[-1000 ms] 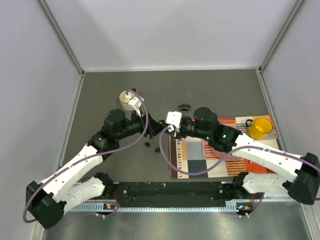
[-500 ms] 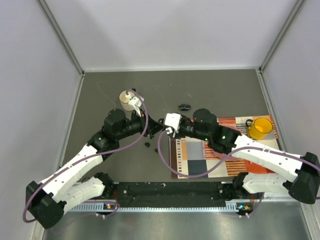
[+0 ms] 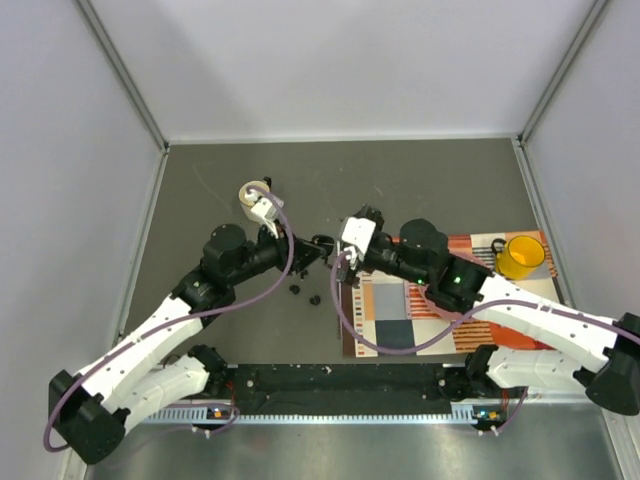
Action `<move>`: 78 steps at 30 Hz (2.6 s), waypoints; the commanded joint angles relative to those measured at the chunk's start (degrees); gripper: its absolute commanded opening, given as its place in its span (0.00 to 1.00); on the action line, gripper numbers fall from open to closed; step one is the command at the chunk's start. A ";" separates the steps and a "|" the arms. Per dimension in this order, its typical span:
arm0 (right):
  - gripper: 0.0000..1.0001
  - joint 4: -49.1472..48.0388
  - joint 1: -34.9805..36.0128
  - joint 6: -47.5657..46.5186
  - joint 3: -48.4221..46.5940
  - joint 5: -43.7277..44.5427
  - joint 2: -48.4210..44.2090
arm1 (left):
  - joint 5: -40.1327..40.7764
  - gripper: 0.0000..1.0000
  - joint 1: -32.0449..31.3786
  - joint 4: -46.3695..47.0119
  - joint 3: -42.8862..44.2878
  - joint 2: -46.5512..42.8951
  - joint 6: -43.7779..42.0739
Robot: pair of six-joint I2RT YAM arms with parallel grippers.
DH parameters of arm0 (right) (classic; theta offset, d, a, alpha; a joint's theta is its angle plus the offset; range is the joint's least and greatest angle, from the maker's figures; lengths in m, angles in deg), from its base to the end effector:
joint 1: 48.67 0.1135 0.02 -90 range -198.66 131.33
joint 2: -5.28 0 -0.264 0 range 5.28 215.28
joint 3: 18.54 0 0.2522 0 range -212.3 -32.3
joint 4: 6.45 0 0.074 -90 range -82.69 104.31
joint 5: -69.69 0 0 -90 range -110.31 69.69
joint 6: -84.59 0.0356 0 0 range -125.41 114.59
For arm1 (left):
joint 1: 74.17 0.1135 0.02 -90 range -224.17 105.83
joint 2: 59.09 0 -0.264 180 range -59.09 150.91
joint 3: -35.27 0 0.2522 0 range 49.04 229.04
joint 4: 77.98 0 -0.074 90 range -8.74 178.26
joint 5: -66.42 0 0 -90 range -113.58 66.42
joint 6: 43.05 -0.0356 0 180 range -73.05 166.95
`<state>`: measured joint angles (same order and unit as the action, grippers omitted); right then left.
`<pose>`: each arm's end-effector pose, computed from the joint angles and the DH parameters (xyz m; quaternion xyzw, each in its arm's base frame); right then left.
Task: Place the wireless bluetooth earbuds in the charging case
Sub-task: Pick up the charging case at the center of the board.
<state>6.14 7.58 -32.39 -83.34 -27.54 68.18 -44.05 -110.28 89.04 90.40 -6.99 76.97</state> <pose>0.1403 0.2180 0.3366 -0.5404 0.5477 0.2079 0.6040 0.1667 -0.1370 0.3166 0.1541 0.7464 -0.4593 0.4562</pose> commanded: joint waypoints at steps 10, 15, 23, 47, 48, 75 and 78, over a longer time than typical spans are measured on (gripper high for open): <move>0.99 8.28 -6.67 50.40 -11.17 -3.56 -5.07 | 7.19 0.00 -0.27 42.46 -25.36 -21.33 -15.34; 0.99 6.89 -7.12 57.46 -13.90 -15.08 0.46 | 5.09 0.00 -0.27 47.02 -27.38 -22.65 -17.45; 0.99 -2.85 -7.03 74.34 -11.72 -21.34 3.29 | 2.54 0.00 -0.27 50.03 -28.00 -22.48 -19.30; 0.86 -12.36 -7.82 103.79 -9.86 -25.21 13.31 | 0.52 0.00 -0.36 48.88 -27.13 -21.69 -22.37; 0.83 -12.97 -7.91 104.32 -9.69 -25.29 13.31 | 0.87 0.00 -0.36 49.14 -27.21 -21.60 -22.55; 0.10 -11.76 -7.91 99.67 -10.30 -25.12 12.69 | 2.28 0.22 -0.27 41.15 -24.40 -19.14 -18.77; 0.06 -9.74 -7.82 98.09 -11.00 -24.86 12.43 | 2.36 0.30 -0.27 40.18 -23.79 -18.35 -18.07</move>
<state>-4.61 -1.09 69.77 -90.80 -51.40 82.58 -40.90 -110.33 132.64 63.78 -26.90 56.30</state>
